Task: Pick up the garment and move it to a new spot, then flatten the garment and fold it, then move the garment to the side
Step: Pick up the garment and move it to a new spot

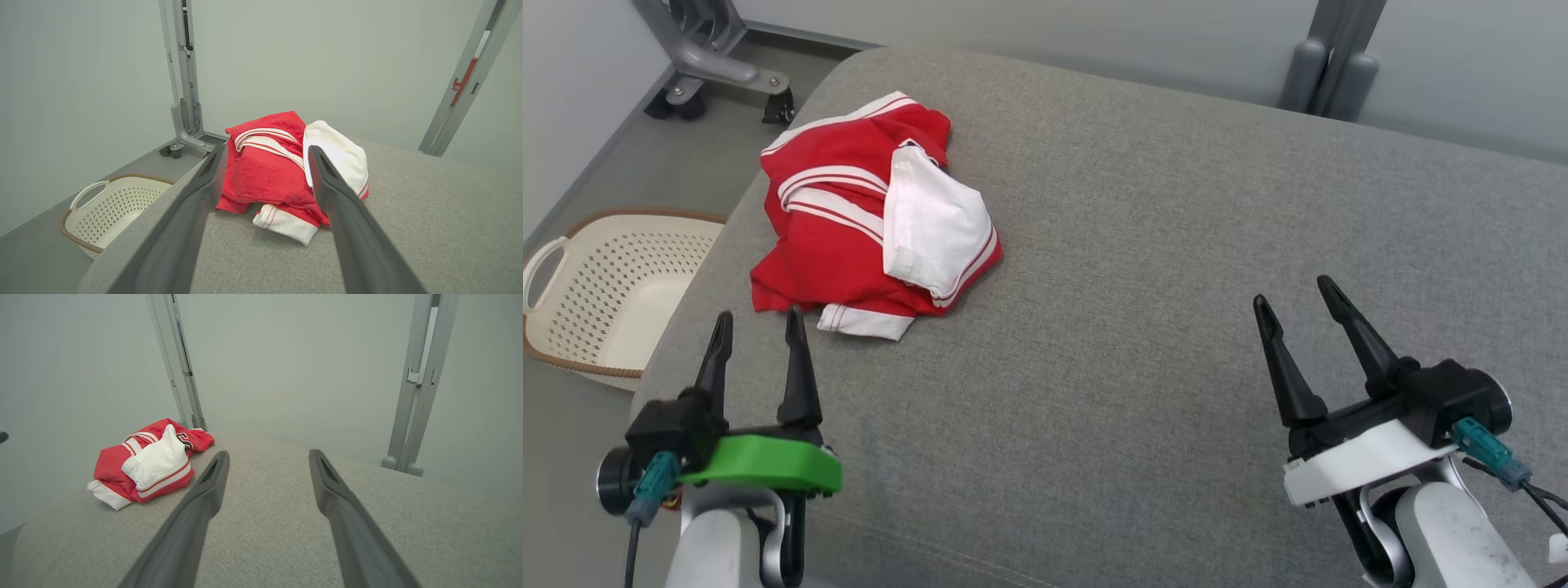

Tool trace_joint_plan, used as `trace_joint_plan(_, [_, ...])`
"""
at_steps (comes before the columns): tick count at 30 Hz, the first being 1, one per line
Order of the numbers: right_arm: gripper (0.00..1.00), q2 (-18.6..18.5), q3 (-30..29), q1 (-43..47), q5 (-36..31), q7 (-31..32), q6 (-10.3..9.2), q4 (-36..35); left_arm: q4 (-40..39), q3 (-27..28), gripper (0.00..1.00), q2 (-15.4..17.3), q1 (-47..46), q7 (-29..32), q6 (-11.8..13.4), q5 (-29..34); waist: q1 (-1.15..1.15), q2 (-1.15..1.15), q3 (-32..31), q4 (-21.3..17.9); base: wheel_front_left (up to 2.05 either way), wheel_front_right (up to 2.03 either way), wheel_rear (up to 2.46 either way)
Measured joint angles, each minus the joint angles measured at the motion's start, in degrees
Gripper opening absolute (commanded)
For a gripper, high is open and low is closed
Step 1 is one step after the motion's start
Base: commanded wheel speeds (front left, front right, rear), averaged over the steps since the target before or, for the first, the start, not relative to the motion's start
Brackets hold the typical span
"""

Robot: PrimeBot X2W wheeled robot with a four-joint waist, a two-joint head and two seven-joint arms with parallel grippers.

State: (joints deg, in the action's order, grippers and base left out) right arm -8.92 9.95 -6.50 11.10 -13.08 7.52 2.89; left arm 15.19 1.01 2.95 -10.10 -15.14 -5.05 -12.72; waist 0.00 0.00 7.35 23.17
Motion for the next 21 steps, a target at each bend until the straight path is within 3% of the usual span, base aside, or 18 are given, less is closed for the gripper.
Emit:
trace_joint_plan(6, [1.0,-2.1,-0.1,-3.6,0.0,1.7,-0.01,-2.6,4.8,-4.3,1.0,0.0,-9.7,0.0,-0.4,-1.9,0.0,0.0,5.1,-1.4,0.0,0.0,0.0])
trace_joint_plan(18, [1.0,-4.7,-1.8,-6.5,1.0,2.9,0.0,-4.1,37.2,-7.9,1.0,0.6,-31.2,3.3,-1.7,-7.0,0.0,0.0,16.0,-6.1,0.0,0.0,0.0])
trace_joint_plan(19, [1.0,-4.7,-2.1,-6.5,1.0,2.9,0.0,-4.1,39.1,-7.9,0.58,0.8,-32.0,4.0,-1.5,-7.3,0.0,0.0,16.3,-6.6,0.0,0.0,0.0])
trace_joint_plan(21, [1.0,-4.8,-2.5,-6.4,0.9,2.9,0.0,-4.1,41.5,-8.1,0.0,1.2,-33.2,3.9,-1.0,-7.3,0.0,0.0,16.9,-7.2,0.0,0.0,0.0])
